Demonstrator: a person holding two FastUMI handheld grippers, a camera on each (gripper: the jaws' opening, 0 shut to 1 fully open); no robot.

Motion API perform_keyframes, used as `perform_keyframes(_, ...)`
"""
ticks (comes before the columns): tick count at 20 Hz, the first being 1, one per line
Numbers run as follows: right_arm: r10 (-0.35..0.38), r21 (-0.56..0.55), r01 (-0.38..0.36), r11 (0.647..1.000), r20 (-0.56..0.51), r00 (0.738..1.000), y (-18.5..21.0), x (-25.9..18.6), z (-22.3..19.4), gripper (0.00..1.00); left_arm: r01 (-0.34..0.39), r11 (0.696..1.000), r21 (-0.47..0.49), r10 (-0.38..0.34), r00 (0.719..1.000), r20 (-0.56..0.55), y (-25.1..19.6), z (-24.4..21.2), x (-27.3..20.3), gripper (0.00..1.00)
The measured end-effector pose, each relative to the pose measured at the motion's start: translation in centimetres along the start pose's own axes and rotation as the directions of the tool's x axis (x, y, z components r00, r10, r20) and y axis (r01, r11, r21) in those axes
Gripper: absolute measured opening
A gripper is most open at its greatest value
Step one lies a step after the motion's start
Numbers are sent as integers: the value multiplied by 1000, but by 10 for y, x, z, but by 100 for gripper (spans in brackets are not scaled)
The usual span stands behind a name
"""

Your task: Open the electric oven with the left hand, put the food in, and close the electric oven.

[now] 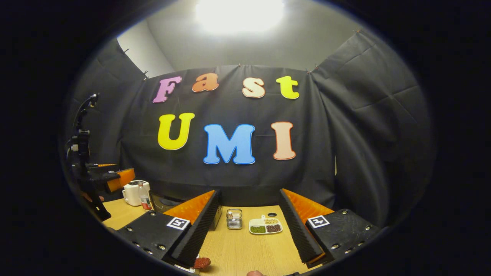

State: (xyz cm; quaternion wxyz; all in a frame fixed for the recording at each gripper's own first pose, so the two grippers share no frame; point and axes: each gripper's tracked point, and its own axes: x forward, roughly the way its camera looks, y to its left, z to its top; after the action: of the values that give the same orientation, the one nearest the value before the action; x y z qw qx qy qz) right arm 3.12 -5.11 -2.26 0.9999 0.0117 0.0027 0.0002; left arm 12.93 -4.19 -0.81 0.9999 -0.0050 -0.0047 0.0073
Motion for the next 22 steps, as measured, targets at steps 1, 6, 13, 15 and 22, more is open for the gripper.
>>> perform_keyframes(1,-7,-2,7,1000,5,1000,2,4,2,96,8,1000,3,-8,1000,2,0,-3,12,94)
perform_keyframes(6,-48,-12,48,999,7,999,11,20,3,96,51,999,9,-50,998,-30,-1,-31,68,92)
perform_keyframes(13,-123,-34,122,992,-23,992,11,35,-4,96,104,995,2,-103,989,-104,-10,-85,128,100)
perform_keyframes(15,-149,-46,148,988,-28,988,10,36,-5,96,116,993,7,-114,986,-125,-13,-99,144,100)
perform_keyframes(22,-207,-84,201,976,-65,976,8,40,-16,96,132,991,13,-126,972,-200,-18,-153,191,100)
